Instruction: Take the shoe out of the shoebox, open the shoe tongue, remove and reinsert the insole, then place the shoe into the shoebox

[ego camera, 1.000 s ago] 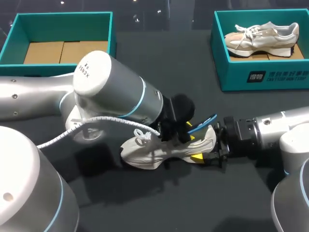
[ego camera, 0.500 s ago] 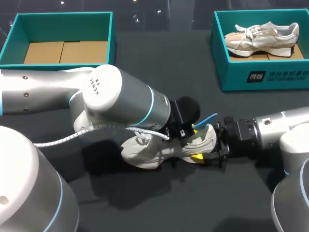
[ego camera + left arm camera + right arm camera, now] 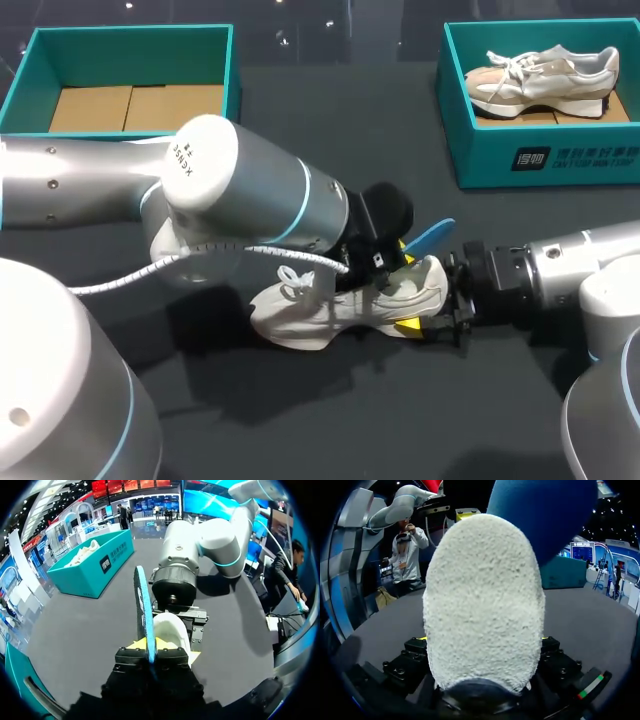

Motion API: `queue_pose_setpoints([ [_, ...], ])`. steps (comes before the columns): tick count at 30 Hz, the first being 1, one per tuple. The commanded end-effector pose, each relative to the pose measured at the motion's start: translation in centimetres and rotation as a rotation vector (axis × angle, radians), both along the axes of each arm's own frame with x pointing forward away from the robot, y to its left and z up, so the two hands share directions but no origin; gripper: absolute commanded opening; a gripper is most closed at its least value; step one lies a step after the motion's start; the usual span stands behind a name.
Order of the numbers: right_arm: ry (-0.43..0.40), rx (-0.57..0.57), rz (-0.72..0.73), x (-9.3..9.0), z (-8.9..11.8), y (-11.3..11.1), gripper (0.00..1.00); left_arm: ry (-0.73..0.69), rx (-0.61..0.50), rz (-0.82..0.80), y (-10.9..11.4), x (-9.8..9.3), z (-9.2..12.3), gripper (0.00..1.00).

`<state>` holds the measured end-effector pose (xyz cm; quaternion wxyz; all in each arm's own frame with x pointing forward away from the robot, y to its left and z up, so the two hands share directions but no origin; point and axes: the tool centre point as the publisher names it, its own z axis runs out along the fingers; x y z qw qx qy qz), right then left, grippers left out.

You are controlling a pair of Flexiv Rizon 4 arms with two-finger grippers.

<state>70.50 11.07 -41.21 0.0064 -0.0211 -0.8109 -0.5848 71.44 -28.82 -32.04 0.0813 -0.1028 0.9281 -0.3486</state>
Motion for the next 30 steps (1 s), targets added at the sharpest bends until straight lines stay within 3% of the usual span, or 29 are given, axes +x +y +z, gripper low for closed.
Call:
queue_pose_setpoints([
  [1,0.000,-0.005,-0.001,-0.1,0.1,0.2,0.00,-0.001,-0.001,-0.006,0.0,-0.1,-0.5,0.29],
  [4,0.000,-0.005,-0.001,-0.1,0.1,0.2,0.00,0.000,0.003,-0.008,0.1,-0.1,-0.7,0.36],
  [9,0.000,-0.005,-0.001,-0.1,0.1,0.2,0.00,0.003,0.013,-0.007,0.1,0.2,-1.3,0.36],
  [11,0.000,-0.005,-0.001,-0.1,0.1,0.2,0.00,0.002,0.018,-0.006,0.0,0.2,-1.5,0.30],
  [12,0.000,-0.005,-0.001,-0.1,0.1,0.2,0.00,0.002,0.020,-0.005,-0.1,0.2,-1.6,0.21],
  [13,0.000,-0.005,-0.001,-0.1,0.1,0.2,0.00,0.004,0.022,-0.004,-0.1,0.3,-1.7,0.01],
  [17,0.000,-0.005,-0.001,-0.1,0.1,0.2,0.00,0.030,0.018,-0.006,-0.1,0.4,-1.3,0.00],
  [24,0.000,-0.005,-0.001,-0.1,0.1,0.2,0.00,0.154,-0.010,-0.029,-0.4,0.4,1.5,0.00],
  [30,0.000,-0.005,-0.001,-0.1,0.1,0.2,0.00,0.289,-0.044,-0.079,-0.7,-0.2,5.2,0.00],
])
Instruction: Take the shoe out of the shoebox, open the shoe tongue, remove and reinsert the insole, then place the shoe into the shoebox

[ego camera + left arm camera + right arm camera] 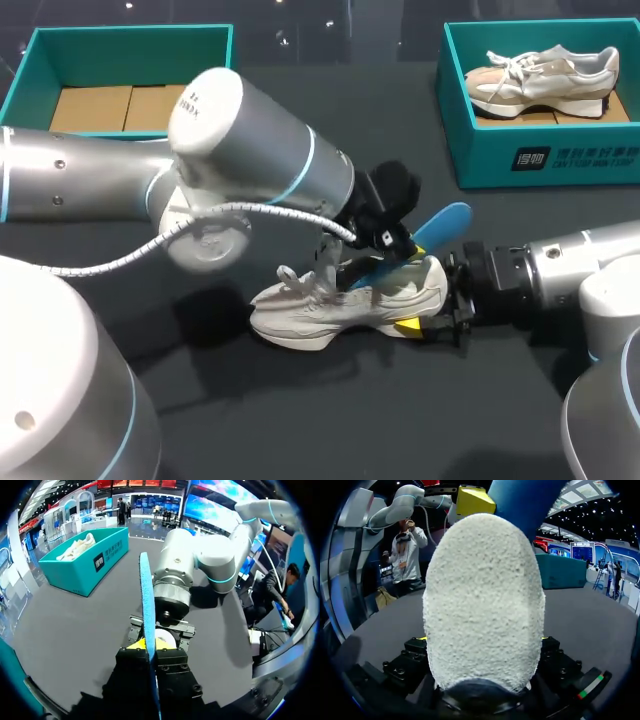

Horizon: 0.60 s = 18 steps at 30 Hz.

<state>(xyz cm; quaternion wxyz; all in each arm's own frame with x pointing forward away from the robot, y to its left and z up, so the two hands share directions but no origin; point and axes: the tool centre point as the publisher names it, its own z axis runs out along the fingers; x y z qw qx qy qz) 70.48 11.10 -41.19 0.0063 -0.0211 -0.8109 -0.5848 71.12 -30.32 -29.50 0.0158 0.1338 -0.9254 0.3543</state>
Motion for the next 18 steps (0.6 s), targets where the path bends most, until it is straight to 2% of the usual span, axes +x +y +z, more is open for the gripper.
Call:
queue_pose_setpoints([
  [1,0.000,-0.005,-0.001,-0.1,0.1,0.1,0.00,0.108,-0.021,-0.078,0.7,0.0,3.2,0.00],
  [6,0.000,-0.005,-0.001,-0.1,0.1,0.1,0.00,0.182,-0.058,-0.113,0.2,-0.7,6.5,0.00],
  [11,0.000,-0.005,-0.001,-0.1,0.1,0.1,0.00,0.241,-0.146,-0.139,0.4,-1.3,11.1,0.00],
  [18,0.000,-0.005,-0.001,-0.1,0.1,0.1,0.00,0.241,-0.146,-0.139,0.4,-1.3,11.1,0.00],
])
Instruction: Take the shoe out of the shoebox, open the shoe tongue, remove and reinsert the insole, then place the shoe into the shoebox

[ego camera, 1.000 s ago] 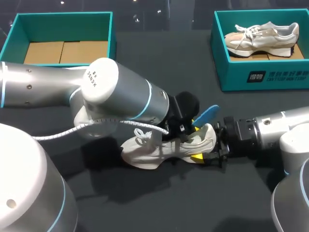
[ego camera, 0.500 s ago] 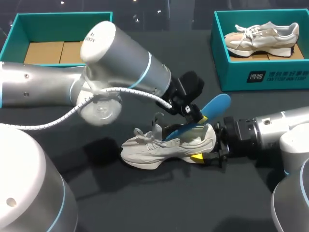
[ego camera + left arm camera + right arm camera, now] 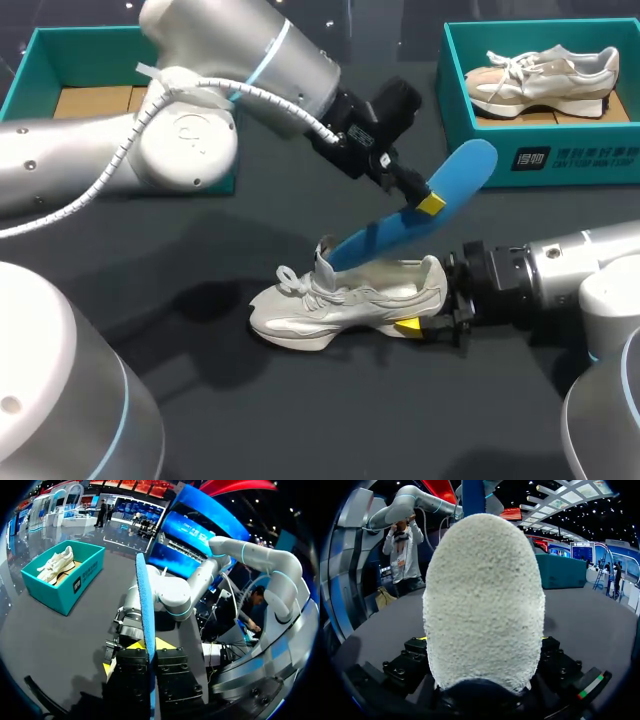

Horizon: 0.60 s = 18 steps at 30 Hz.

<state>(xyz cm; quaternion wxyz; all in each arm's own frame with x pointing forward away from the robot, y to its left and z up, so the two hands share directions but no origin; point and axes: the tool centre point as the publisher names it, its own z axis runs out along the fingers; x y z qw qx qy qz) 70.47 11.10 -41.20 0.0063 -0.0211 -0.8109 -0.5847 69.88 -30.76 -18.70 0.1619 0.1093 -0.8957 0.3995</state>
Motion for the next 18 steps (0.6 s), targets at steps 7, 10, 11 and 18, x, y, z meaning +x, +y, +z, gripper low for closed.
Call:
queue_pose_setpoints([
  [7,0.001,-0.005,-0.001,-0.1,0.1,0.1,0.00,-0.002,-0.001,0.001,0.8,-0.1,0.3,0.00],
  [10,0.001,-0.005,-0.001,-0.1,0.1,0.1,0.00,-0.002,-0.001,0.001,0.8,-0.1,0.3,0.00],
  [11,0.001,-0.005,-0.001,-0.1,0.1,0.1,0.00,0.017,-0.024,0.005,1.0,0.0,1.0,0.00],
  [18,0.001,-0.005,-0.001,-0.1,0.1,0.1,0.00,0.040,-0.243,0.021,2.9,-1.1,7.3,0.00],
])
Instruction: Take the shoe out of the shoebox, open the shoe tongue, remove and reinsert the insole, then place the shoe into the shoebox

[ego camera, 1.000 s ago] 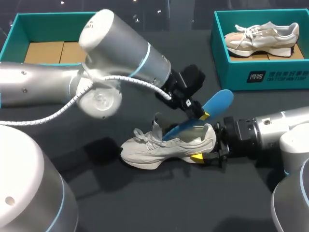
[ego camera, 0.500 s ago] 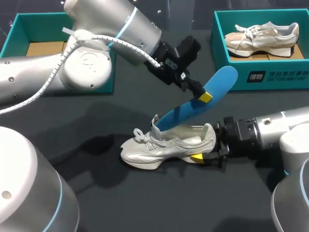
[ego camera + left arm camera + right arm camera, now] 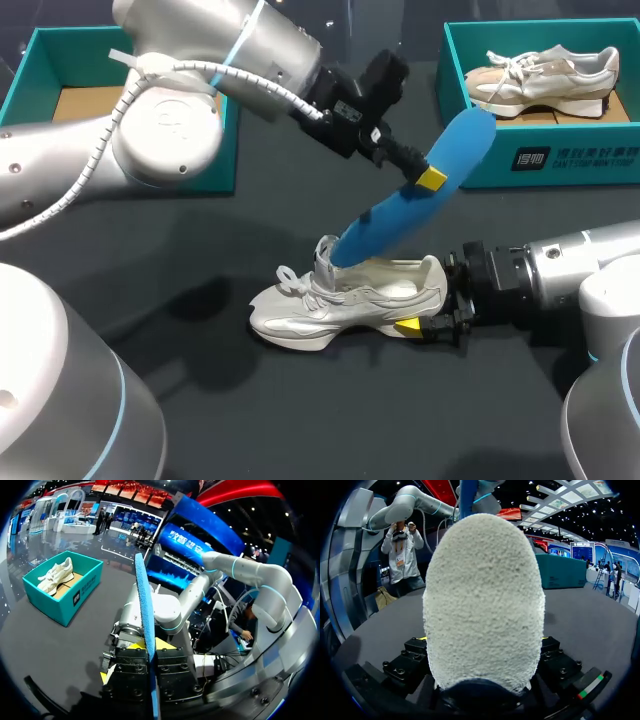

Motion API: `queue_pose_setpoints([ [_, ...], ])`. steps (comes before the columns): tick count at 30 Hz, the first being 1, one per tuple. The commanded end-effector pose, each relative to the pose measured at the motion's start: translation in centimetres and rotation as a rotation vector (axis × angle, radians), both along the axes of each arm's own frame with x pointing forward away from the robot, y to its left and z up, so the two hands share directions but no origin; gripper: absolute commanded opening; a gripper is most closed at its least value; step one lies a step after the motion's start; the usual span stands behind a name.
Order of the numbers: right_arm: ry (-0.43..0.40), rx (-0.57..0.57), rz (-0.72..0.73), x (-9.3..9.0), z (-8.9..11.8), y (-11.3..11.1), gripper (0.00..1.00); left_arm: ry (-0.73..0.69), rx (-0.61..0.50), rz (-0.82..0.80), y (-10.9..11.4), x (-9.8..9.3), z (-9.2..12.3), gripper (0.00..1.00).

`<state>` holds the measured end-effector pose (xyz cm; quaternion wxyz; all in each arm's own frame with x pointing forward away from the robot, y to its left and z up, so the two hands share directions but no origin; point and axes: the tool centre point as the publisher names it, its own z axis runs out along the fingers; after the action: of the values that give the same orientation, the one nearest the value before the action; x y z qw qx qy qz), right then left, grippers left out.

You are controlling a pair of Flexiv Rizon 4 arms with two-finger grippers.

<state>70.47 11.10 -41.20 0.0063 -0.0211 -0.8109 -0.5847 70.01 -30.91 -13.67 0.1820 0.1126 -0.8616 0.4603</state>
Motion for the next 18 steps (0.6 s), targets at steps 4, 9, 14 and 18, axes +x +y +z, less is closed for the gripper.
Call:
queue_pose_setpoints([
  [4,0.000,-0.005,-0.001,-0.1,0.1,0.1,0.00,-0.003,-0.250,0.028,4.5,-2.4,6.4,0.00],
  [9,0.000,-0.005,-0.001,-0.1,0.1,0.1,0.00,0.027,-0.328,0.047,5.4,-2.7,8.4,0.00],
  [14,0.000,-0.005,-0.001,-0.1,0.1,0.1,0.00,0.027,-0.328,0.047,5.4,-2.7,8.4,0.00],
  [18,0.000,-0.005,-0.001,-0.1,0.1,0.1,0.00,0.027,-0.328,0.047,5.4,-2.7,8.4,0.00],
])
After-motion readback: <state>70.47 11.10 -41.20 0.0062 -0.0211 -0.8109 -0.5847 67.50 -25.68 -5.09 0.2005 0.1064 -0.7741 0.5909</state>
